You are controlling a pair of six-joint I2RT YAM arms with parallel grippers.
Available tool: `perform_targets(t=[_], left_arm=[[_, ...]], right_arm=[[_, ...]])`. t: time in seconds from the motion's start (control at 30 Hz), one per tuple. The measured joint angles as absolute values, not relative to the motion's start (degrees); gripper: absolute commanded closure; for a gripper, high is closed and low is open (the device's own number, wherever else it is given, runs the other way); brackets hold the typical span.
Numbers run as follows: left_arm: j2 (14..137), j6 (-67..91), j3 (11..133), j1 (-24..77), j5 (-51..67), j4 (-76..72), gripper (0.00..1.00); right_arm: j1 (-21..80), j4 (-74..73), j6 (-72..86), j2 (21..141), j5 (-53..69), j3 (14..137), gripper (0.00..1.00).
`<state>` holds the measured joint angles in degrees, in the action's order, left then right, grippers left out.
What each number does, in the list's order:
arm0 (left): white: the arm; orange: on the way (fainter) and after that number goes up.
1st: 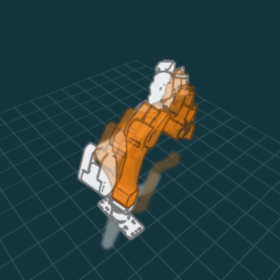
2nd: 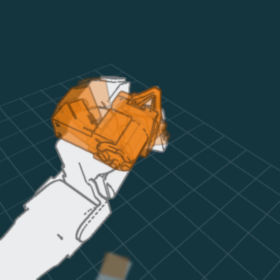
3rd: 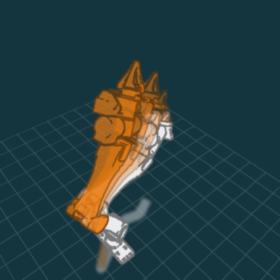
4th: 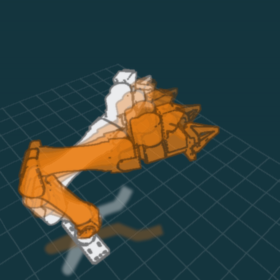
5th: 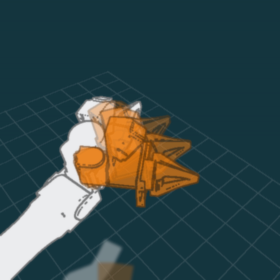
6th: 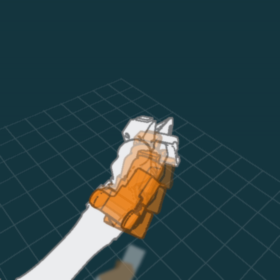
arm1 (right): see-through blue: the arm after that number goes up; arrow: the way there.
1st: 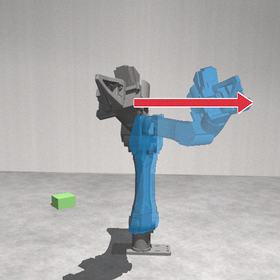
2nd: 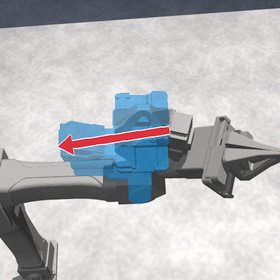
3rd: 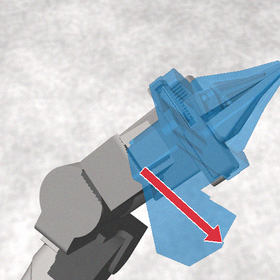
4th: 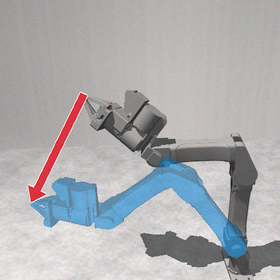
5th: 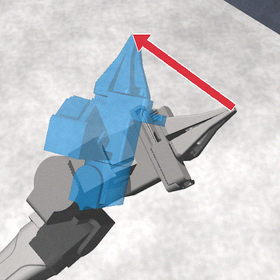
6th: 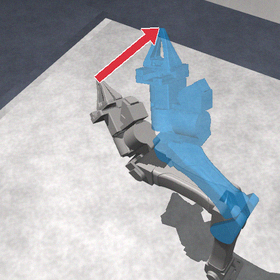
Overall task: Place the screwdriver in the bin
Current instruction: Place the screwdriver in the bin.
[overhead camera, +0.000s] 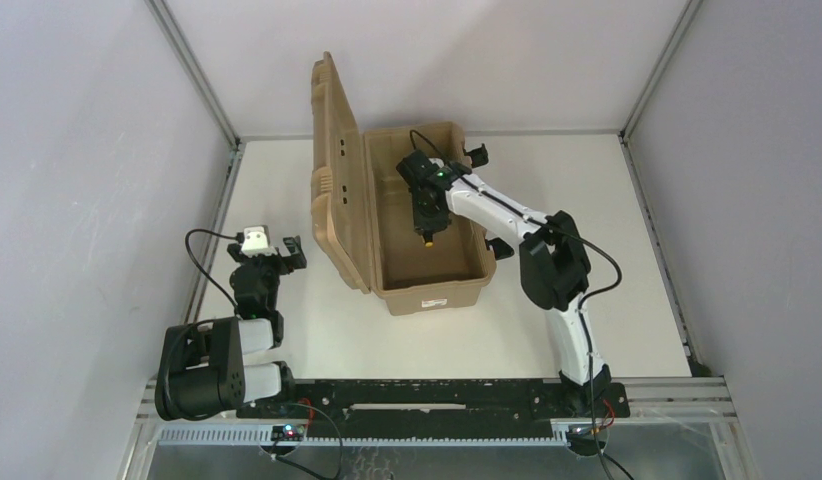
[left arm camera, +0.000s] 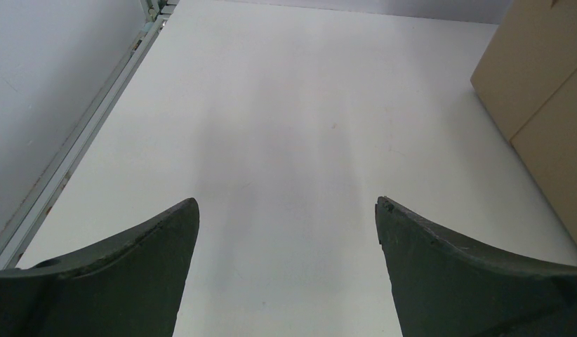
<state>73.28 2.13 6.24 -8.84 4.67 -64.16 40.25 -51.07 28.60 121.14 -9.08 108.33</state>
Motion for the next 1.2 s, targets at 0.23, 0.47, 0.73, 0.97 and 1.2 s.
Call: perform_targets(t=[0.23, 0.47, 0.73, 0.97, 1.2], left_arm=[[73.3, 2.1, 6.2, -8.8, 4.7, -64.2, 0.0], [73.3, 2.1, 6.2, -8.8, 4.7, -64.2, 0.0], [73.3, 2.1, 6.2, -8.8, 4.7, -64.2, 0.0], [73.3, 2.1, 6.2, -8.8, 4.7, -64.2, 0.0], [73.3, 2.1, 6.2, -8.8, 4.7, -64.2, 0.0]], right_arm=[[40.2, -51.2, 31.1, 126.1, -10.9, 108.3, 1.0], [40.3, -51.2, 32.3, 128.4, -11.5, 108.3, 1.0], [40.3, -50.7, 33.1, 129.9, -11.5, 108.3, 0.97], [40.3, -50.4, 33.3, 130.9, -11.5, 108.5, 0.81], [40.2, -50.4, 33.3, 130.9, -11.3, 108.5, 0.68]])
